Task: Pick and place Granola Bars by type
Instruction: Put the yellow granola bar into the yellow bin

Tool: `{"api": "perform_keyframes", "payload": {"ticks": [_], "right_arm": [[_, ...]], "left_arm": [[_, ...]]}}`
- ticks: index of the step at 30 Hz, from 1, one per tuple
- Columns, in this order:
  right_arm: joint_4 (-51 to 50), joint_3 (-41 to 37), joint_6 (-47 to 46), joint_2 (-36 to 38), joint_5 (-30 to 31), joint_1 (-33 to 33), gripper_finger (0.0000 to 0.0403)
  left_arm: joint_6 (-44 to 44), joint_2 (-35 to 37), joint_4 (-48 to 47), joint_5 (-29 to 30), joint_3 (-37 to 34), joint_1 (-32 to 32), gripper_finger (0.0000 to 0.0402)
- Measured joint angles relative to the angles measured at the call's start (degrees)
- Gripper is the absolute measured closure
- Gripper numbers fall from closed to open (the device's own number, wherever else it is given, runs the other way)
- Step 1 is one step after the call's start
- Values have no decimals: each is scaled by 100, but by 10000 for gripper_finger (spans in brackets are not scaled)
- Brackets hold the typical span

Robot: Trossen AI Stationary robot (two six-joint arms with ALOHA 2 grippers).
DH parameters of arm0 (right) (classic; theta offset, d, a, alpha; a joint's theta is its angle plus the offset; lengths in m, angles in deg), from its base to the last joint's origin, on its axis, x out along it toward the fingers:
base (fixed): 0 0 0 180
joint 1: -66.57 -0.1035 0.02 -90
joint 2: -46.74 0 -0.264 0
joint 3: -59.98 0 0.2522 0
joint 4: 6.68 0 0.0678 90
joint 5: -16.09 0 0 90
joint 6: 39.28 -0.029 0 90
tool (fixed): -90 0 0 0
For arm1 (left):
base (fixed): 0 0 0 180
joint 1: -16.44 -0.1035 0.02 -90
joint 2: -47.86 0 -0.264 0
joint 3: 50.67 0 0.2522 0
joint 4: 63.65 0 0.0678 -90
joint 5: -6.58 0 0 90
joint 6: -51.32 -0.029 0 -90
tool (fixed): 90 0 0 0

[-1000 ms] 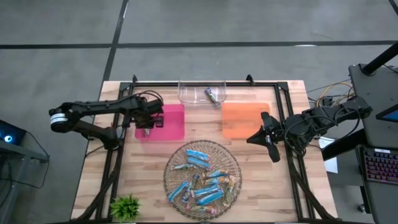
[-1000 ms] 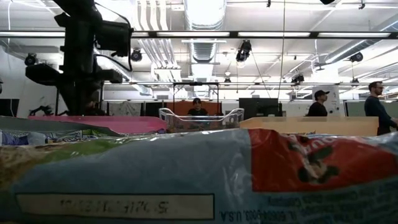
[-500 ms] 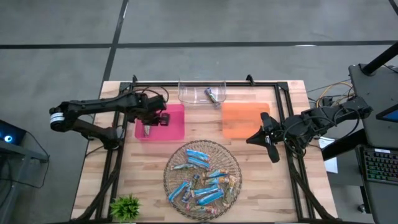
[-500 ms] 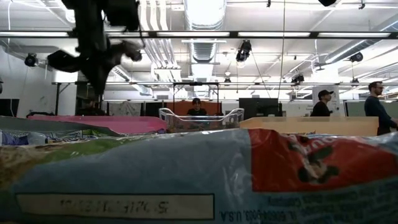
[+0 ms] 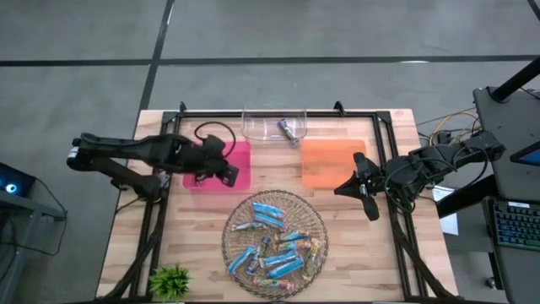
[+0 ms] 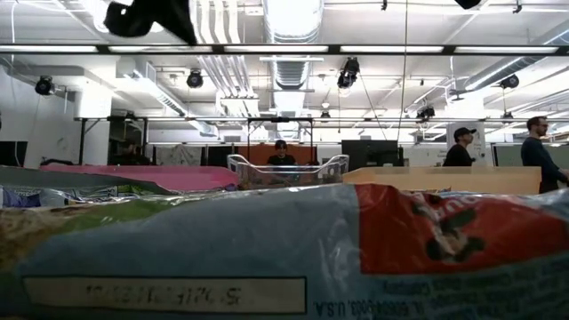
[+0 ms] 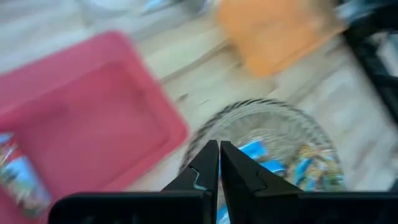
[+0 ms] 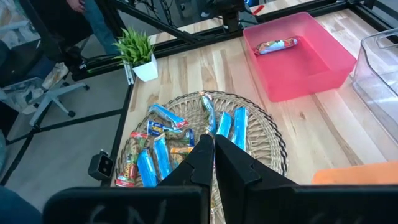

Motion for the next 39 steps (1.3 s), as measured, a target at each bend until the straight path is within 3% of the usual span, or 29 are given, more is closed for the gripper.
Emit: {"api": "perform_keyframes", "payload": {"ticks": [9,22,25,31,39], "right_arm": [[3,0,-3,0,0,-1,394],[108,-2,-38,-288,-29,-1,394],[448,-2,38,-518,-456,-3,394],[945,-2,34,-1069,-619,-57,394],[897,393,212,-1662,-913,-218,394]], "left_arm": [[-836,-4,835,845,-94,1001,402],[-2277,-37,1591,929,-137,1495,402],[-2697,-37,1771,925,-162,1681,402],[-2755,-37,1837,970,-311,1782,402],[-2639,-37,1886,969,-521,1788,402]]}}
